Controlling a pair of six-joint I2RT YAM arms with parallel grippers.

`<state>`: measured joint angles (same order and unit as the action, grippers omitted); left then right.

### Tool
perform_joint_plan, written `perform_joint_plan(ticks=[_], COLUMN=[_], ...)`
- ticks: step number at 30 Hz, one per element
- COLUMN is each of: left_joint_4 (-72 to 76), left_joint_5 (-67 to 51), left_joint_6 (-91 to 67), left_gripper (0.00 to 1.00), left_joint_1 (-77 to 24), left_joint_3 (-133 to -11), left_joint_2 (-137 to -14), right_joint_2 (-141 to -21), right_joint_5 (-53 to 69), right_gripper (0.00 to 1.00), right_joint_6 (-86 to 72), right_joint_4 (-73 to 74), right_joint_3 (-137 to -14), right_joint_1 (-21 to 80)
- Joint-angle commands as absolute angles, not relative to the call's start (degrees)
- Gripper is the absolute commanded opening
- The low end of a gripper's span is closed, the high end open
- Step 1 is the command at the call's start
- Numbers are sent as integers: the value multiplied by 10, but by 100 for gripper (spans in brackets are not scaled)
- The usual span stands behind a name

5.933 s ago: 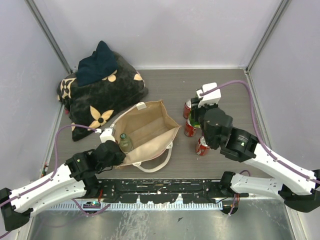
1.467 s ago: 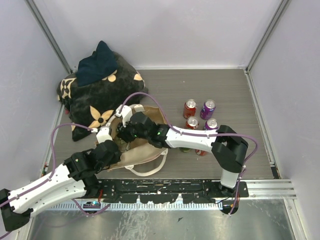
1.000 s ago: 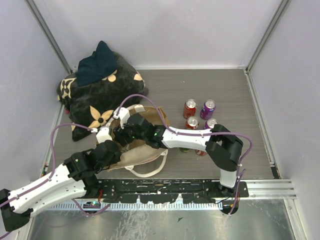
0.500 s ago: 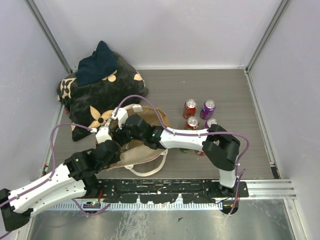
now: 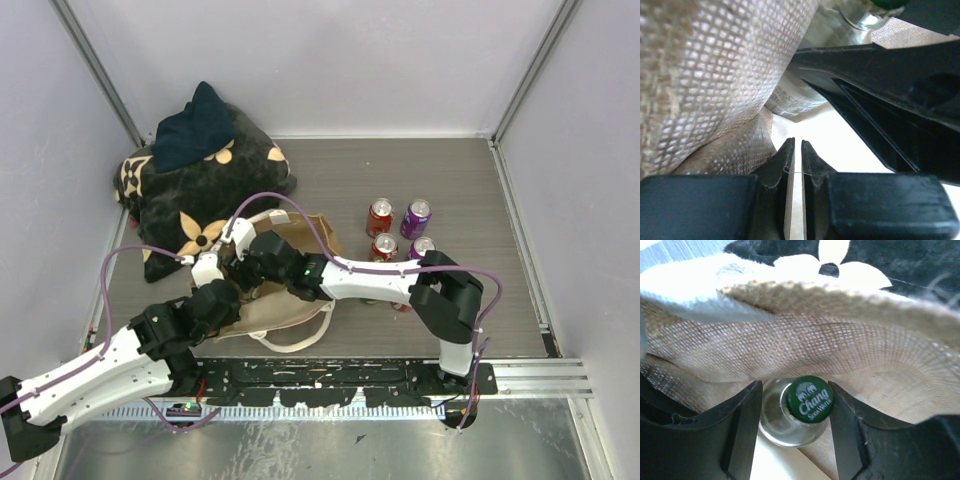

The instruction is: Take the beverage out of the canvas bag

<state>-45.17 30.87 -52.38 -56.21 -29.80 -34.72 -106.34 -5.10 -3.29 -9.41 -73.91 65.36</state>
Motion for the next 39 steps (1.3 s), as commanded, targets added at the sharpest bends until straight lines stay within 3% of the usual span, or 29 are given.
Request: perform_joint_plan(ticks=[1, 11, 23, 39], left_joint_4=[-448, -396, -368, -189], left_joint_5=[327, 361, 357, 333], left_joint_6=[-506, -473, -447, -265], left_gripper=[18, 25, 26, 35], left_joint_1=[-564, -563, -563, -563], left_joint_3=[-317, -349, -374, -437], left_joint_2=[-350, -350, -389, -471], right_joint_2=[-995, -904, -848, -793], right_joint_5=[-136, -191, -213, -307], right_gripper=[1, 0, 1, 0], right_joint_6=[39, 79, 85, 214], right_joint_4=[-65, -50, -49, 31], right_joint_3=[-764, -789, -782, -965], right_joint_1=[651, 651, 651, 655])
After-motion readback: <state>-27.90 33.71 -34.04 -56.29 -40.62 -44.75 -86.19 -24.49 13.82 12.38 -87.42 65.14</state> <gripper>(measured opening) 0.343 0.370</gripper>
